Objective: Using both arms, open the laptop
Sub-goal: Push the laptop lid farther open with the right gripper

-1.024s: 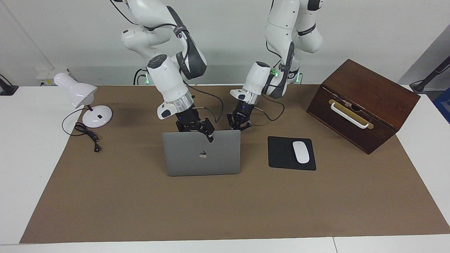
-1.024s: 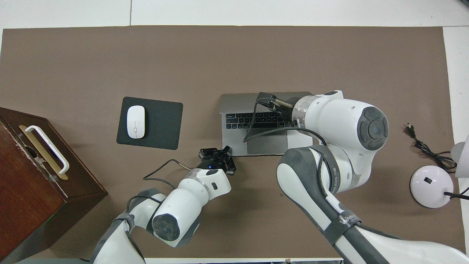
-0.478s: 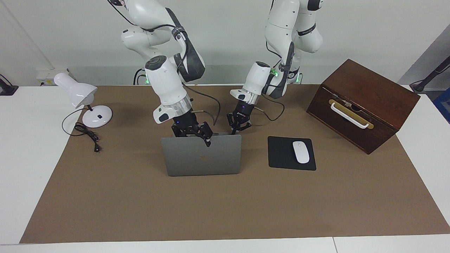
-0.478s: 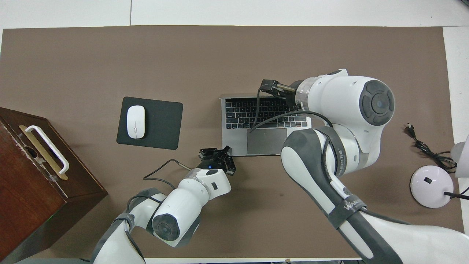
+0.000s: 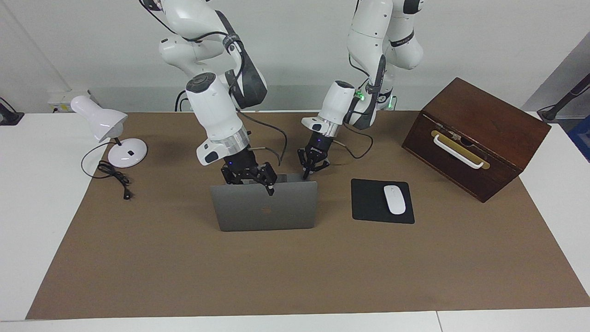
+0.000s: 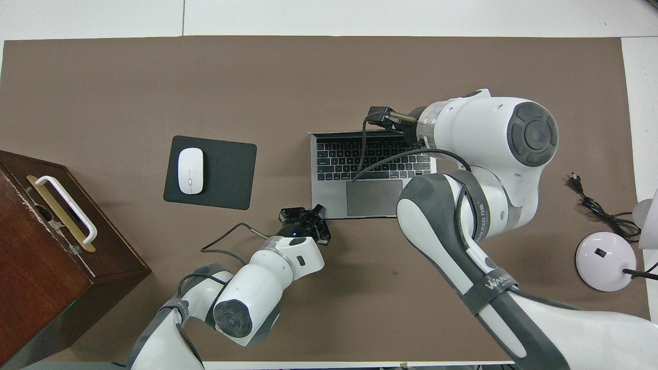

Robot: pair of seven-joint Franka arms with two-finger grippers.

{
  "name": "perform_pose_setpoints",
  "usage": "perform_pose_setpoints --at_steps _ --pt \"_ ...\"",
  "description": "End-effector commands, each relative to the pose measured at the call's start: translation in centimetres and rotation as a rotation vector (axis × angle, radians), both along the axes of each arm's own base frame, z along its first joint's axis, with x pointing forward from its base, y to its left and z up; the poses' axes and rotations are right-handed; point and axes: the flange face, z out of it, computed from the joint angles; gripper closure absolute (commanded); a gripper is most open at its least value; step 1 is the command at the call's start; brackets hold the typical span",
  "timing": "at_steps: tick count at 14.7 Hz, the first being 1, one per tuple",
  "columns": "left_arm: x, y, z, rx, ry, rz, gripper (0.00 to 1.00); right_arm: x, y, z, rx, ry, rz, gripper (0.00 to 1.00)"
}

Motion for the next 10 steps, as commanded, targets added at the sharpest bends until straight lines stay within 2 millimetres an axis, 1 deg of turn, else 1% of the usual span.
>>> perform_pose_setpoints --at_steps 1,3,6,8,10 --pt "0.6 -0.4 -3.6 0.048 0.027 -0.011 1.00 1.7 -0.8 0.9 -0.038 -0.015 0.055 0.00" --pt "0.6 -0.4 -3.6 0.048 0.027 -0.011 1.00 2.3 -1.4 1.5 -0.067 -0.017 0.074 0.00" --pt "0.5 -0.4 -3.7 0.050 0.028 -0.012 1.00 3.0 -1.5 2.0 -0.078 -0.012 0.086 0.00" --pt "0.6 -0.4 -3.6 0.049 0.027 -0.012 1.00 3.4 -2.4 2.0 -0.087 -0.017 0.097 0.00" --pt "0.6 -0.4 -3.6 0.049 0.027 -0.012 1.00 3.7 -2.9 2.2 -0.093 -0.019 0.110 0.00"
